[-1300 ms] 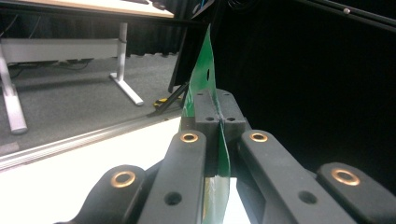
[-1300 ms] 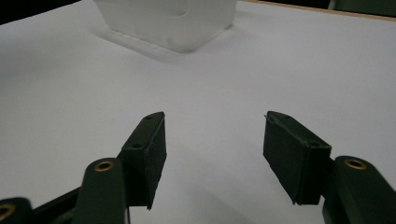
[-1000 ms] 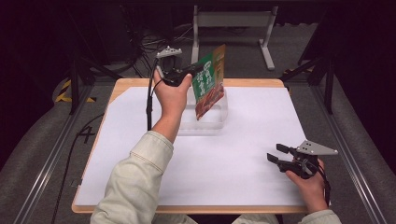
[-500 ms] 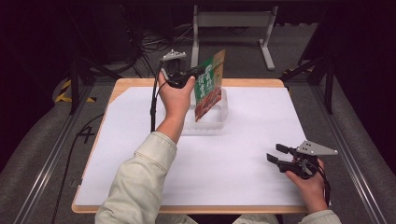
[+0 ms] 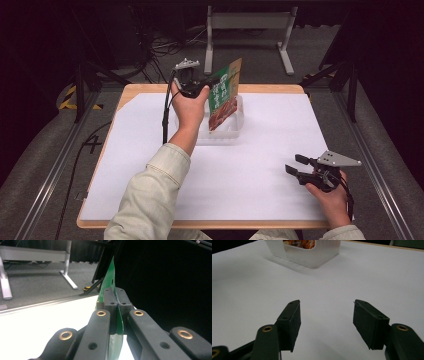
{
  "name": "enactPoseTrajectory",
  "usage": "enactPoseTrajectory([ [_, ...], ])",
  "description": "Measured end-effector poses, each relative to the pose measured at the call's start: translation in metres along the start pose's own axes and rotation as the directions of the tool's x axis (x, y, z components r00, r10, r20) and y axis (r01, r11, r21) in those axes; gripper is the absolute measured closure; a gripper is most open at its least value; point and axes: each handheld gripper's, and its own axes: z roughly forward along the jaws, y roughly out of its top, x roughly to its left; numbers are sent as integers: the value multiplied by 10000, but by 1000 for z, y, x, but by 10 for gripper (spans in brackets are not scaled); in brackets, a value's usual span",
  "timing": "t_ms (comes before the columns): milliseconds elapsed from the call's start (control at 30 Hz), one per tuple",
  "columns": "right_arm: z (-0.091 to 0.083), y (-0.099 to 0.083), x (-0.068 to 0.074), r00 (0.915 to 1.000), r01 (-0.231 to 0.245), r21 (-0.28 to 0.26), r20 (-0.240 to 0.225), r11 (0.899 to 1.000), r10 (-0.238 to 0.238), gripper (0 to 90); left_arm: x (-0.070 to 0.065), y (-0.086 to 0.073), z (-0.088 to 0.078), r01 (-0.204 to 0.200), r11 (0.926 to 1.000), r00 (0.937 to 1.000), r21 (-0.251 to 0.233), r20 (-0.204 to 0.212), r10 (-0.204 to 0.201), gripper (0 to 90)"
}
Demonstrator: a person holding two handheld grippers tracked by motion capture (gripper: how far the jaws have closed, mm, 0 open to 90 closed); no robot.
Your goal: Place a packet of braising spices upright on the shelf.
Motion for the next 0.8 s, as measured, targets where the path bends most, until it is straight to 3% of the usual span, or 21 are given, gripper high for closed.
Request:
enactPoseTrajectory([
  [800, 4, 2, 1, 9999, 87, 15, -109, 10000, -87, 390, 4, -14, 0, 30, 9999, 9999, 166, -148, -27, 887],
])
